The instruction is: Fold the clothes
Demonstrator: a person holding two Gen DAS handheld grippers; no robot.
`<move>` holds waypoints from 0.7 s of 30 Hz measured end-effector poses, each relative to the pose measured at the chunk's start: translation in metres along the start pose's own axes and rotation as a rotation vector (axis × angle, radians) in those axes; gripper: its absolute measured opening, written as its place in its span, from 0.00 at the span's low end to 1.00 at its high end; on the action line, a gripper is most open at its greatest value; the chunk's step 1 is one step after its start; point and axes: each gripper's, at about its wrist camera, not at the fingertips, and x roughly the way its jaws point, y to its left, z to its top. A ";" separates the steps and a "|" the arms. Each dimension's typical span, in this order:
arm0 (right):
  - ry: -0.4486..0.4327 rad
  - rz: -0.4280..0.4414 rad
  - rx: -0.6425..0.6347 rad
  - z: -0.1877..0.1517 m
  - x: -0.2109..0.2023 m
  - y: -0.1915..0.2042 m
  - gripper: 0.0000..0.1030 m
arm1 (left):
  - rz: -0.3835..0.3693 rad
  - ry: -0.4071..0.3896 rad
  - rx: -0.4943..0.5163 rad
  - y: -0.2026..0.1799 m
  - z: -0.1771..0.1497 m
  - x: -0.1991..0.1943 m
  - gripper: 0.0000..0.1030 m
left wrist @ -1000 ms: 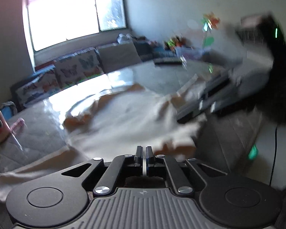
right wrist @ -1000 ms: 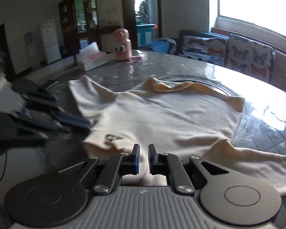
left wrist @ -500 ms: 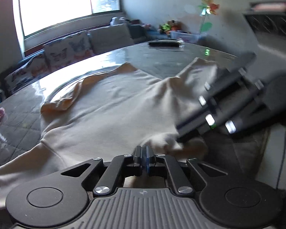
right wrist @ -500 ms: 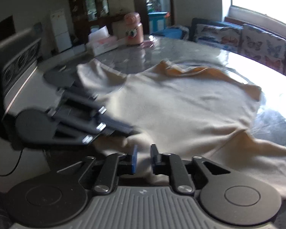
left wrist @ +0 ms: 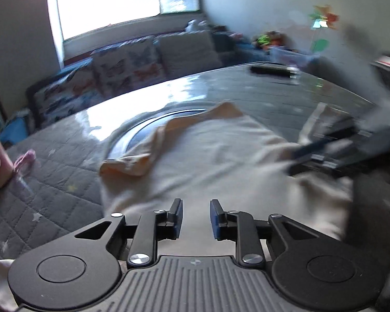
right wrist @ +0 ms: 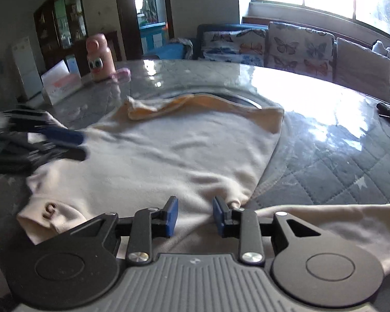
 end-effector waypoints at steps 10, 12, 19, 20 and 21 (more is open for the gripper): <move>-0.010 0.059 0.016 0.029 0.011 -0.015 0.46 | -0.014 0.088 -0.047 0.039 0.028 0.065 0.30; -0.006 0.047 0.037 0.036 0.017 -0.025 0.46 | 0.009 0.079 -0.075 0.051 0.035 0.070 0.30; -0.007 -0.033 0.099 0.063 0.044 -0.064 0.46 | 0.162 0.014 -0.265 0.112 0.052 0.068 0.35; -0.011 -0.048 0.109 0.066 0.048 -0.070 0.46 | 0.182 0.009 -0.279 0.118 0.053 0.066 0.35; -0.016 -0.063 0.121 0.069 0.053 -0.076 0.46 | 0.202 0.004 -0.291 0.123 0.053 0.064 0.36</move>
